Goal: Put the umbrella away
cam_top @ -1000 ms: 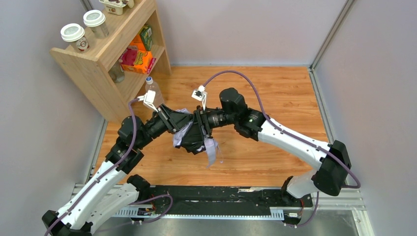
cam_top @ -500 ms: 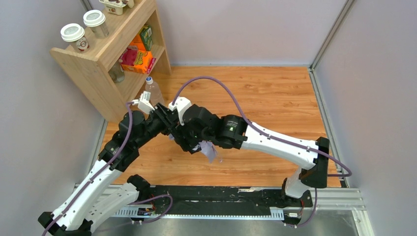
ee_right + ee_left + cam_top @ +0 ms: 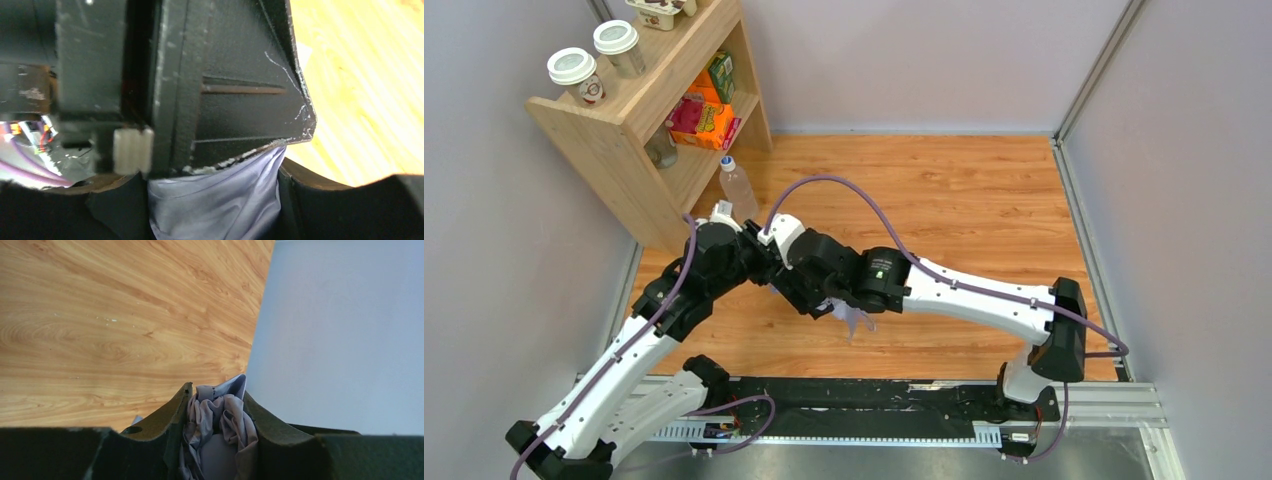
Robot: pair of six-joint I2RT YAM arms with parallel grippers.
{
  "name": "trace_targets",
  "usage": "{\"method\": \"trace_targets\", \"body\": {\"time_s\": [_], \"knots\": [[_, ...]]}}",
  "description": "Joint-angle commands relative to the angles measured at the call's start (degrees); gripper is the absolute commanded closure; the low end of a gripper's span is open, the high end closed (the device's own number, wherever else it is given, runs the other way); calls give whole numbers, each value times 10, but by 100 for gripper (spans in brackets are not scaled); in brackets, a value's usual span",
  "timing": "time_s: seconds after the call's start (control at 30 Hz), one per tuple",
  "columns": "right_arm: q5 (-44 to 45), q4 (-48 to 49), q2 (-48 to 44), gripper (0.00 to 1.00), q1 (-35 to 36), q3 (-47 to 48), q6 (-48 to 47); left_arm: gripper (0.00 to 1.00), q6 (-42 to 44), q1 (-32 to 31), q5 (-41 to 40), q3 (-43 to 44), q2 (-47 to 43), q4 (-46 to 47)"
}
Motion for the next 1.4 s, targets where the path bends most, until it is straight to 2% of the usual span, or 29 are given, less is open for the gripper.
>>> {"method": "trace_targets", "body": {"time_s": [0.0,0.03,0.07,0.1,0.2,0.37,0.63,0.7,0.77,0.8,0.83,0.87,0.9,0.97,1.0,1.07,1.13,1.17,1.3,1.37], "knots": [[-130,102,-64,100,-54,-60,-9,65,-9,-2,23,10,-23,50],[-202,134,-84,100,-75,-90,11,54,13,-1,18,9,-38,53],[-261,161,-101,100,-96,-115,24,35,22,-1,9,0,-47,70],[-314,194,-118,100,-110,-141,47,30,39,-1,7,-16,-64,82],[-444,255,-146,100,-150,-182,91,29,50,-1,29,-68,-93,178],[-580,347,-161,100,-190,-230,165,28,15,-1,101,-157,-91,362],[-680,421,-149,100,-195,-228,224,28,55,-1,145,-109,-24,367],[-688,420,-151,100,-194,-223,224,35,53,-1,156,-109,-15,377],[-686,410,-147,100,-195,-217,224,56,41,-1,170,-118,-6,417],[-685,407,-146,100,-196,-215,224,74,33,-1,179,-126,1,431],[-680,401,-146,100,-195,-213,224,82,31,-1,180,-129,1,448],[-672,394,-147,100,-196,-209,223,96,32,-1,178,-129,1,450],[-655,371,-149,100,-196,-206,217,100,38,-1,174,-128,-5,443],[-595,316,-151,100,-196,-189,202,100,54,-1,151,-125,-21,422],[-573,292,-151,95,-194,-180,191,100,55,-1,130,-126,-30,407],[-509,248,-151,76,-178,-167,188,100,64,-1,96,-140,-56,422],[-460,215,-149,70,-164,-154,184,100,71,-1,75,-148,-70,432],[-452,209,-149,60,-163,-153,194,100,86,-1,75,-145,-72,436],[-474,214,-161,37,-162,-163,202,100,115,-1,102,-166,-66,501],[-492,209,-165,30,-163,-164,193,100,117,-1,81,-192,-83,536]]}}
